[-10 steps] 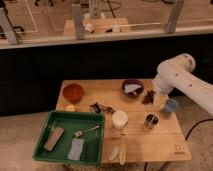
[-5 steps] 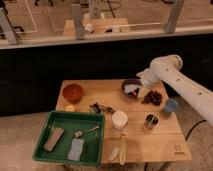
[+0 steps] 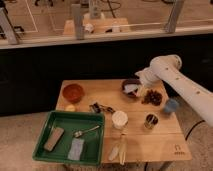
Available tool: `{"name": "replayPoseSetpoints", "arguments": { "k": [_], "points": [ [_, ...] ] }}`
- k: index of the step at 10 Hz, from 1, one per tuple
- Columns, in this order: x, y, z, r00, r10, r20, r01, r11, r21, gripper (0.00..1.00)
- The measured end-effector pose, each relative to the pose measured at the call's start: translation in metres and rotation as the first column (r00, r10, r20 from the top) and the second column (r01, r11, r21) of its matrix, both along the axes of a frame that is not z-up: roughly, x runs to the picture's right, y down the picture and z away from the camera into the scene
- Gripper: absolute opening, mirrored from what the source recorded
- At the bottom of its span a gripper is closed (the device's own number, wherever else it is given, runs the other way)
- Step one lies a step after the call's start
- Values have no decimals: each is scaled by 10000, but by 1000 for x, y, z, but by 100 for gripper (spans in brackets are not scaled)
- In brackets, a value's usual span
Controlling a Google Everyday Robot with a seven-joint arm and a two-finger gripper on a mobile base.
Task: Place towel in red bowl
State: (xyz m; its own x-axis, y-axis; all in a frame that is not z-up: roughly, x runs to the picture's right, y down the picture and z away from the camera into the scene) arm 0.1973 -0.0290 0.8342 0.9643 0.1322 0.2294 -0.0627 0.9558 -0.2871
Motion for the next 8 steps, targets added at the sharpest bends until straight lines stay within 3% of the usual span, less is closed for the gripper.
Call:
{"name": "replayPoseSetpoints", "arguments": {
  "k": [4, 8],
  "points": [
    [-7, -9, 44, 9981, 473, -395, -479, 9987, -150, 80],
    [7, 9, 40, 9917, 984, -830, -1013, 9944, -307, 77]
  ]
}}
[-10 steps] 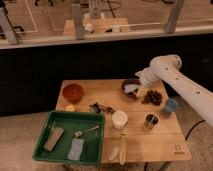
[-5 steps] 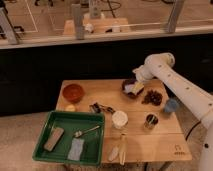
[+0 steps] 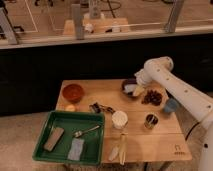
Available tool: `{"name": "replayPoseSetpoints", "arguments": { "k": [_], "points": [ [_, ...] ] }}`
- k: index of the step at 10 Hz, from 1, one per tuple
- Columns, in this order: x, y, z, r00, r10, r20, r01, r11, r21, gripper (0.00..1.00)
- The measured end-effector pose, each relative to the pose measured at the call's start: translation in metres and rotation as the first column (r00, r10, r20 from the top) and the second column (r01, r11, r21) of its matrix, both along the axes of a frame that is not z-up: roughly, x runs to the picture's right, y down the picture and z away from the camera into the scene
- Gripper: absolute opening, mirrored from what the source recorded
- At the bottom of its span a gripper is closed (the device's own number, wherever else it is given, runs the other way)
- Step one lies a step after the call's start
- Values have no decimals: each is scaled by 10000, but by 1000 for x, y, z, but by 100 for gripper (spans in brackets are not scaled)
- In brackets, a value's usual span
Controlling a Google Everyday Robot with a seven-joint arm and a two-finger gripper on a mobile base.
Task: Place towel in red bowl
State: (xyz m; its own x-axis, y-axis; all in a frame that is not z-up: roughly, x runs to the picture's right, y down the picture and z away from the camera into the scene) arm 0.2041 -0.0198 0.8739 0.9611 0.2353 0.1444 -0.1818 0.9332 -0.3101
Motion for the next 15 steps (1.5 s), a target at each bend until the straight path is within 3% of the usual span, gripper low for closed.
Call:
{"name": "replayPoseSetpoints", "arguments": {
  "k": [3, 5, 8, 12, 15],
  "points": [
    [-2, 1, 15, 9997, 230, 9, -230, 9997, 36, 51],
    [-6, -4, 57, 9988, 486, 57, -487, 9988, 88, 47],
    [-20, -15, 86, 9981, 585, 185, -587, 9982, 107, 47],
    [-20, -12, 91, 9978, 641, 150, -640, 9979, -85, 47],
    [-15, -7, 77, 9980, 590, 225, -582, 9978, -322, 47]
  ]
}}
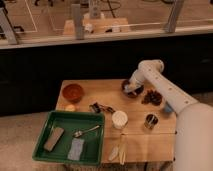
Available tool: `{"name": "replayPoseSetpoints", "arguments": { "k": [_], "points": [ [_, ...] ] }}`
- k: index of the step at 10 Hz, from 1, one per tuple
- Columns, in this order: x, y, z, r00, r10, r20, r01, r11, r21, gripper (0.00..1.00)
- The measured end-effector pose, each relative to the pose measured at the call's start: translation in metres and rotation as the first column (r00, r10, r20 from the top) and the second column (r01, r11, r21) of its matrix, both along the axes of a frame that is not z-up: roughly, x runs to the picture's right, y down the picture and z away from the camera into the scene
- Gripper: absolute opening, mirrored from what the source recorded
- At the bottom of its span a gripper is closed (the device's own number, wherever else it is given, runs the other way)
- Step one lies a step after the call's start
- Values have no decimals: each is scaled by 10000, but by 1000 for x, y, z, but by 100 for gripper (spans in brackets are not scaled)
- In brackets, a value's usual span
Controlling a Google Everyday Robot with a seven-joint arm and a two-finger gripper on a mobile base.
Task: Place towel in red bowl
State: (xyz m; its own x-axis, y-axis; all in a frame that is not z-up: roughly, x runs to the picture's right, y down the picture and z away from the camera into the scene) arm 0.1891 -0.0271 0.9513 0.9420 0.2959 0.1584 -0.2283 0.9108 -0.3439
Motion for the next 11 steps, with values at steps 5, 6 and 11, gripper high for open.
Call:
{"name": "replayPoseSetpoints", "arguments": {
  "k": [5, 6, 11],
  "points": [
    [-3, 13, -4, 9996, -263, 126, 268, 9988, -416, 47],
    [-3, 16, -2, 9995, -293, 105, 298, 9985, -460, 47],
    [0, 33, 20, 9995, -304, -7, 303, 9980, -558, 47]
  ]
}}
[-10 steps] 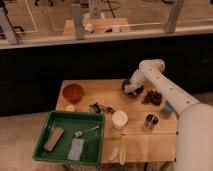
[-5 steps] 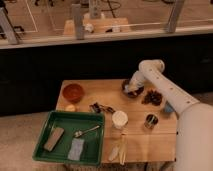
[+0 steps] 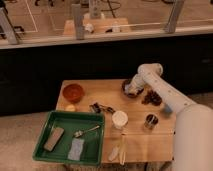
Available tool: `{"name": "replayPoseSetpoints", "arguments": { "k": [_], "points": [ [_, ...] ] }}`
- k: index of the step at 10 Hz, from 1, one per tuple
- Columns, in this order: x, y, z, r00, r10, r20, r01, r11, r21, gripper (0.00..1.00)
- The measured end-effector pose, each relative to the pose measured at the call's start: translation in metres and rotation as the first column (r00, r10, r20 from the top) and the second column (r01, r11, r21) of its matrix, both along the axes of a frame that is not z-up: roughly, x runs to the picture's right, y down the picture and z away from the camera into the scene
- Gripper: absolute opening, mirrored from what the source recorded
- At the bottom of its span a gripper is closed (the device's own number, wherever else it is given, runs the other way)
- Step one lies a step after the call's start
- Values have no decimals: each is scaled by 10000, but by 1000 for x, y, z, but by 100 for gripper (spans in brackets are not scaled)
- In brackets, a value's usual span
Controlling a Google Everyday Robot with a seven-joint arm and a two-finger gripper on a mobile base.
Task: Place towel in red bowl
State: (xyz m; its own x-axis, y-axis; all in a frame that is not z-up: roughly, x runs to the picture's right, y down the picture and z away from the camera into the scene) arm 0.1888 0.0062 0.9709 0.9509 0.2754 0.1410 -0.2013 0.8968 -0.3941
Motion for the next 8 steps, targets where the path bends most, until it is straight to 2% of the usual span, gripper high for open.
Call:
{"name": "replayPoseSetpoints", "arguments": {
  "k": [4, 8],
  "points": [
    [-4, 0, 6, 9999, -72, -71, 72, 10000, 52, 46],
    [-6, 1, 8, 9997, -150, -203, 152, 9998, 87, 10]
  ]
}}
